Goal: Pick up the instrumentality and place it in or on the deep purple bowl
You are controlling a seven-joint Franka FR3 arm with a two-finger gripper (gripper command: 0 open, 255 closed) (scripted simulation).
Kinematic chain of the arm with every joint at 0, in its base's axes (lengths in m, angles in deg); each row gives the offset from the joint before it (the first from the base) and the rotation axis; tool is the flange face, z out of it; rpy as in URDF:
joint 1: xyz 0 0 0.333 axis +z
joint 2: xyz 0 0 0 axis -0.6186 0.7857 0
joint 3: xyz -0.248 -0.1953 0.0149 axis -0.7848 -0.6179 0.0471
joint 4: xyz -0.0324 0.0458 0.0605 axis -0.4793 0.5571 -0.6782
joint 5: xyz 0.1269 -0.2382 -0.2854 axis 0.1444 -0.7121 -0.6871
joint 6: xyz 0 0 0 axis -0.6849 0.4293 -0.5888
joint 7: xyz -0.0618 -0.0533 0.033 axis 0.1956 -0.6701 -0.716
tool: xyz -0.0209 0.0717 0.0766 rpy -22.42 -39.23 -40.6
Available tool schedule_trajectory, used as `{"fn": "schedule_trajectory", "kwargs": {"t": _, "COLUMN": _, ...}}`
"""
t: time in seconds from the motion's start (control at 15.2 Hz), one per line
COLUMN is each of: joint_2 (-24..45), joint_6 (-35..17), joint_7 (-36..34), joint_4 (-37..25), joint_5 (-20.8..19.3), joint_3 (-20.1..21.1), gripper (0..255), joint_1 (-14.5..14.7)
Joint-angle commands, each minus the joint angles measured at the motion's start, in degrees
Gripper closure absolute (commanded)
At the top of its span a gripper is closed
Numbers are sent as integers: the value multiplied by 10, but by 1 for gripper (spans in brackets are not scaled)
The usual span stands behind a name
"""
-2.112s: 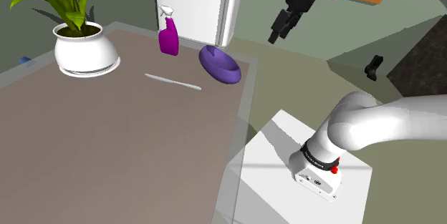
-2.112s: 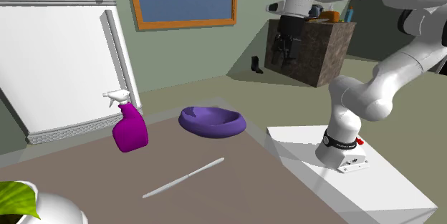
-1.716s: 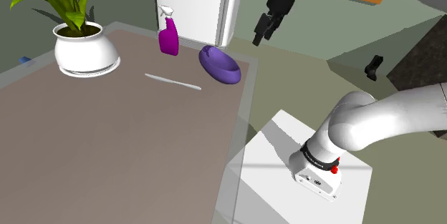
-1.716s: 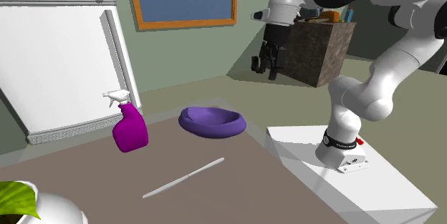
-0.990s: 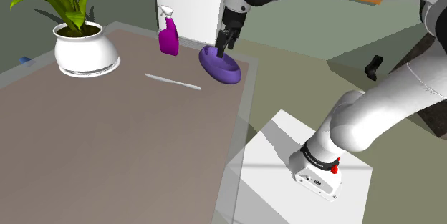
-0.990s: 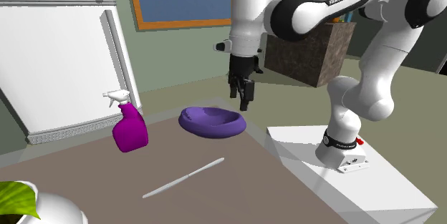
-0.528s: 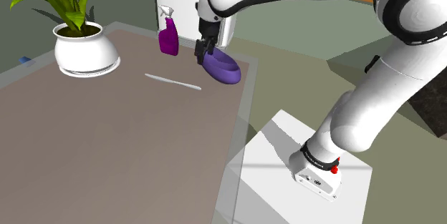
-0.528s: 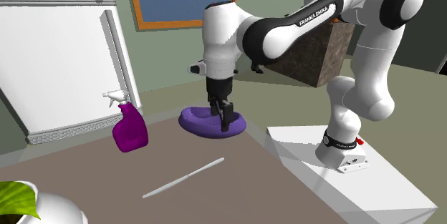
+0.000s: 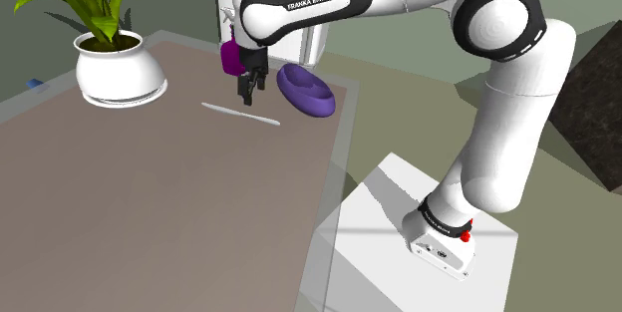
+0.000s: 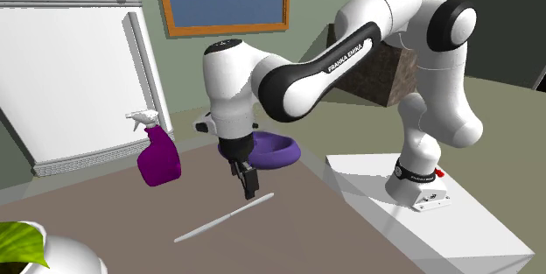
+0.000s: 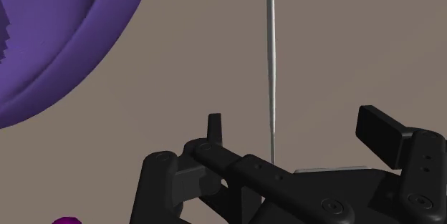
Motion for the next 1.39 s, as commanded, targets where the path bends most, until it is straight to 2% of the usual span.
{"fn": "schedule_trajectory", "kwargs": {"t": 0.0, "joint_2": 50, "joint_6": 4, "joint_7": 3, "joint_4": -45, "joint_5": -11, "joint_3": 3, "gripper": 0, "joint_1": 9}}
{"fn": "schedule_trajectory", "kwargs": {"t": 0.53, "joint_2": 70, "joint_6": -47, "joint_7": 0, "joint_4": -13, "joint_5": -15, "joint_3": 1, "gripper": 0, "joint_1": 10}}
{"fn": "schedule_trajectory", "kwargs": {"t": 1.06, "joint_2": 70, "joint_6": -47, "joint_7": 0, "joint_4": -13, "joint_5": -15, "joint_3": 1, "gripper": 0, "joint_1": 10}}
{"fn": "schedule_trajectory", "kwargs": {"t": 1.12, "joint_2": 70, "joint_6": -47, "joint_7": 0, "joint_4": -13, "joint_5": -15, "joint_3": 1, "gripper": 255, "joint_1": 10}}
{"fn": "schedule_trajectory", "kwargs": {"t": 1.32, "joint_2": 70, "joint_6": -47, "joint_7": 0, "joint_4": -13, "joint_5": -15, "joint_3": 1, "gripper": 255, "joint_1": 10}}
